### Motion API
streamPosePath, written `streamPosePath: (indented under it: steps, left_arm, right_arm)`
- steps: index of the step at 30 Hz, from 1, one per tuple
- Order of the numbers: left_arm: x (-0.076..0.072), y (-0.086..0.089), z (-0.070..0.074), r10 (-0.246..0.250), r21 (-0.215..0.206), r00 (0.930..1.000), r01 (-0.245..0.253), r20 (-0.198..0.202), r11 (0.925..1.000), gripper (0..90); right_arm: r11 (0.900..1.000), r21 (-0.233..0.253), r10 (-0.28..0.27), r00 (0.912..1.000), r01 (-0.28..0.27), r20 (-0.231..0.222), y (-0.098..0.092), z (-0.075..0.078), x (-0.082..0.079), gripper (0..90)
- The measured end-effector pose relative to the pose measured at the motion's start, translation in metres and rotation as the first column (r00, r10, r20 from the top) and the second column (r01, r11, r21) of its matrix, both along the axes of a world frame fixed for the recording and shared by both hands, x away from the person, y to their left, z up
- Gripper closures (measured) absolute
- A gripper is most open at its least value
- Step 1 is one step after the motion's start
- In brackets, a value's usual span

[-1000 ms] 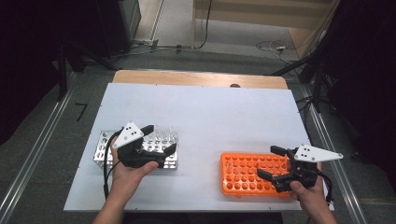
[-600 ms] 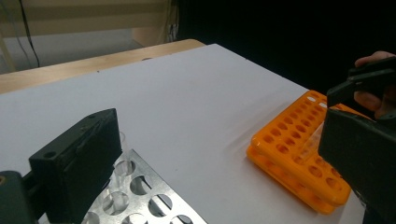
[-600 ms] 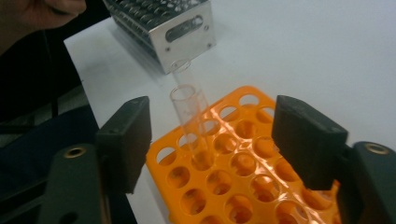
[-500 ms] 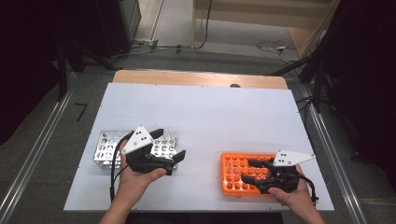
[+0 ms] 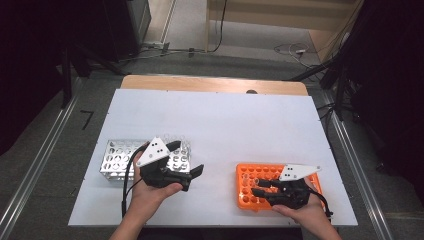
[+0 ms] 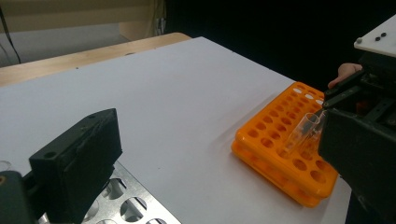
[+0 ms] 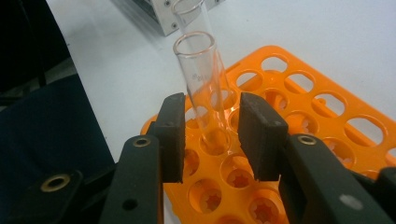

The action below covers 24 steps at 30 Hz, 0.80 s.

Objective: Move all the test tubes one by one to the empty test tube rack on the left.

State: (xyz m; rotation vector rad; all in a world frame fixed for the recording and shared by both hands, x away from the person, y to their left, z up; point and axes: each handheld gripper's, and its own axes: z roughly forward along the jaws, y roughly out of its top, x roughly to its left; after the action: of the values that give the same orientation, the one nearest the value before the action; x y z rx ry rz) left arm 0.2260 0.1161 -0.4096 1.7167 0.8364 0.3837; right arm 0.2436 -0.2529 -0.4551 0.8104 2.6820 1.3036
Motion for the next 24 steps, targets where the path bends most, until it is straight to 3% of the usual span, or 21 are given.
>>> streamPosePath:
  steps: [24]
  left_arm:
    - [0.0003, -0.0022, -0.0016, 0.0, -0.002, 0.9999, 0.0, -0.011, 1.0, 0.2]
  right_arm:
    - [0.997, -0.072, 0.013, 0.9992, -0.01, 0.039, 0.0102, -0.0078, -0.0032, 68.5]
